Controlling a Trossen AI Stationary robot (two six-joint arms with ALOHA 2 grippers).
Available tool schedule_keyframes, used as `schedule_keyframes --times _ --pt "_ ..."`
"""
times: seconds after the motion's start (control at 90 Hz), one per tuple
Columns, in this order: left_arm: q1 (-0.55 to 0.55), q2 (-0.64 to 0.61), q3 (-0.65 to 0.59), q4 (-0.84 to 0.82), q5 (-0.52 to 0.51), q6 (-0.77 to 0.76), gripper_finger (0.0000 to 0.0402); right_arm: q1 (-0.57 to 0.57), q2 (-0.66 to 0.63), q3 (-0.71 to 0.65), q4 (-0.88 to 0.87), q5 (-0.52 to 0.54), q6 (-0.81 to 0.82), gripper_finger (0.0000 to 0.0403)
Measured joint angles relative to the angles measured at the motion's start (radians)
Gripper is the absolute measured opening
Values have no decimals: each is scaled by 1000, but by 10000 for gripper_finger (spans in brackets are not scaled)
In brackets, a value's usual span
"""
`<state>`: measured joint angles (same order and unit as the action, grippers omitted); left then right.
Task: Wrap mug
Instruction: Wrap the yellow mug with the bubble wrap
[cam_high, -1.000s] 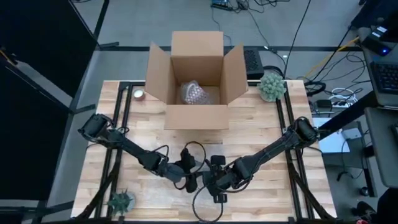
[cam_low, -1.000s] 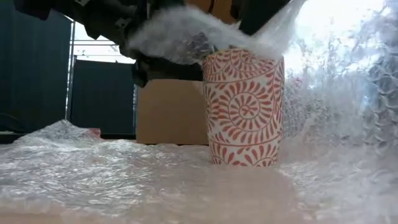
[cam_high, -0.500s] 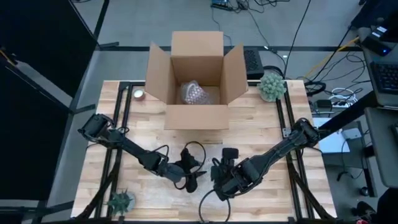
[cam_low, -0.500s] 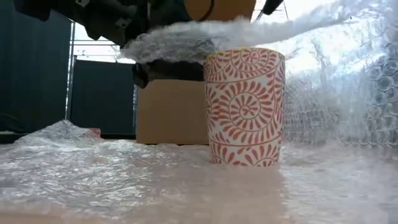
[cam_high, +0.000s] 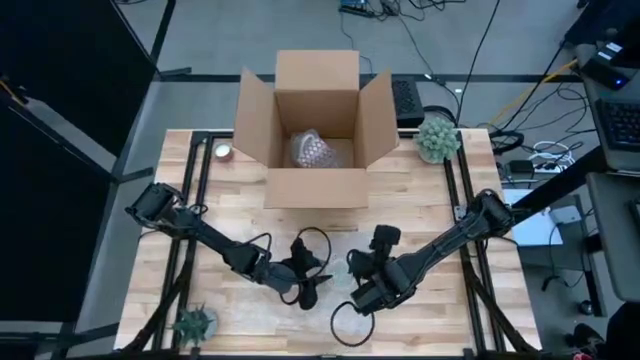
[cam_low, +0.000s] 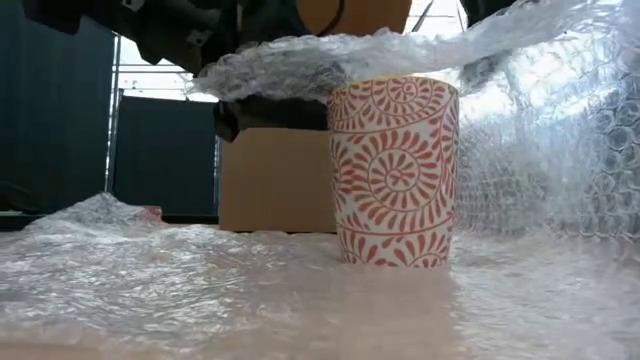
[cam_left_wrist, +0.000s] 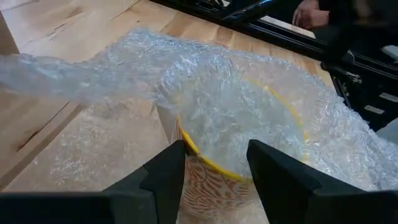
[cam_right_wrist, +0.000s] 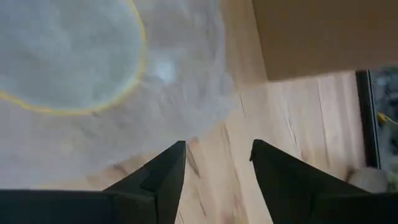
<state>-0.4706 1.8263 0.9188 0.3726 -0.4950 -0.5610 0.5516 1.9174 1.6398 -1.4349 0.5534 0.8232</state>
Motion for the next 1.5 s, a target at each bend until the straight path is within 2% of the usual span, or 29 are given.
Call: schedule_keyframes --times 0.144,0.256,0.411,0.567,0.656,0.778,0.967,1.089,1.167,1.344,1.5 --pt "0 0 0 4 0 1 164 13 -121 -146 -45 27 130 171" --pt "0 0 0 4 0 1 164 14 -259 -314 55 22 184 171" --pt "0 0 0 7 0 1 164 6 -431 -584 430 27 151 171" --pt "0 0 0 10 0 1 164 -17 -492 -793 880 20 52 171" --pt "0 0 0 10 0 1 164 -29 -493 -845 1057 20 -2 171" --pt "0 0 0 11 0 1 164 -35 -490 -848 1221 18 -76 171" --pt "3 0 0 13 0 16 164 -36 -460 -847 1431 -52 -160 171" --pt "4 0 0 15 0 17 164 -36 -421 -801 1435 -83 -170 171" --pt "4 0 0 15 0 18 164 -40 -388 -741 1372 -80 -188 171" --pt "5 0 0 15 0 18 164 -77 -267 -520 1039 -94 -158 171" --pt "5 0 0 15 -1 18 164 -103 -146 -332 804 -151 -143 171"
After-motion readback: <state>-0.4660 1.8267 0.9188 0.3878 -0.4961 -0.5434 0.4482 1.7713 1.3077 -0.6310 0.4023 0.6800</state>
